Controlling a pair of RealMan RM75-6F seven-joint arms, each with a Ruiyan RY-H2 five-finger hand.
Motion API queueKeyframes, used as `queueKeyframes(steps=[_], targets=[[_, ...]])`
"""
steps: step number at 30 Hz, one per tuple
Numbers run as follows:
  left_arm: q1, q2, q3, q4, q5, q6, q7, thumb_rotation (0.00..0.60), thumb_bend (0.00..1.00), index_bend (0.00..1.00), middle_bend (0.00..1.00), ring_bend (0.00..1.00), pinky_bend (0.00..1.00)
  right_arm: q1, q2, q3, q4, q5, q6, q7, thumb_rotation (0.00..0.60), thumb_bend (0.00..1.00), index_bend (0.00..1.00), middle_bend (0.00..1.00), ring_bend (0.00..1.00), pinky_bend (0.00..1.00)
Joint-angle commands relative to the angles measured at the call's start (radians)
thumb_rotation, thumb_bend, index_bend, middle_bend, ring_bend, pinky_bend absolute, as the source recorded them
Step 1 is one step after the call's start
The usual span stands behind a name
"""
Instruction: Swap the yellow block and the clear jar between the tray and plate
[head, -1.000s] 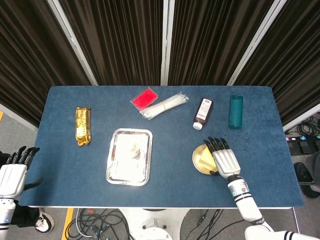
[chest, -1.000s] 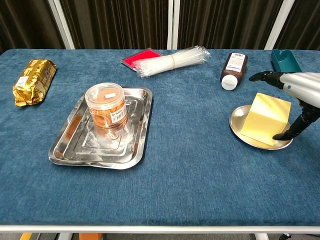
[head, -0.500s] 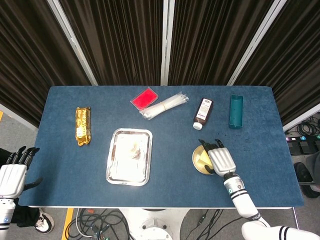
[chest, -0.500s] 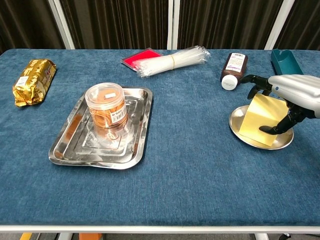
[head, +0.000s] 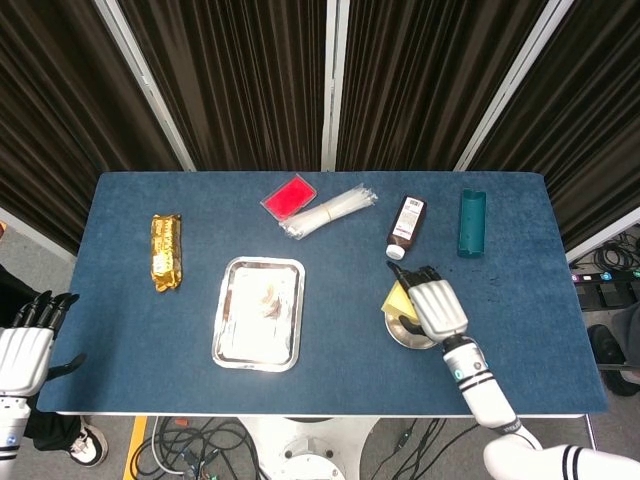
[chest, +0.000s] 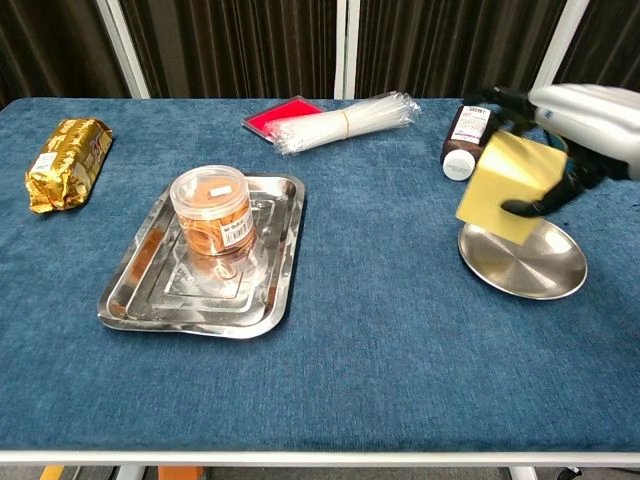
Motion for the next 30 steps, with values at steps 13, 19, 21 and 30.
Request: queueKeyframes(steps=[13,19,21,30], targets=[[0.011,-0.006,0.007,0.019,-0.010,-0.003,-0.016,0.600,0.10,0.15,0.13,0.07,0.18,0.342,-0.216,0.114,0.331,0.147,-0.317,0.027,0.600,0.21,0.00,0.23,0.35,0.18],[0.012,-0.008,0.008,0.029,-0.005,0.000,-0.027,0.600,0.10,0.15,0.13,0.07,0.18,0.384,-0.264,0.098,0.392,0.163,-0.331,0.039,0.600,0.21,0.00,0.23,0.35,0.18],[0.012,-0.008,0.007,0.030,-0.003,0.003,-0.028,0.600,0.10,0.15,0.13,0.07,0.18,0.390,-0.267,0.094,0.396,0.164,-0.327,0.039,0.600,0.21,0.00,0.23,0.35,0.18],[0.010,-0.010,0.008,0.032,-0.002,-0.003,-0.028,0.600,0.10,0.15,0.13,0.07,0.18,0.403,-0.251,0.069,0.393,0.183,-0.320,0.038,0.600,0.19,0.00,0.22,0.32,0.16]])
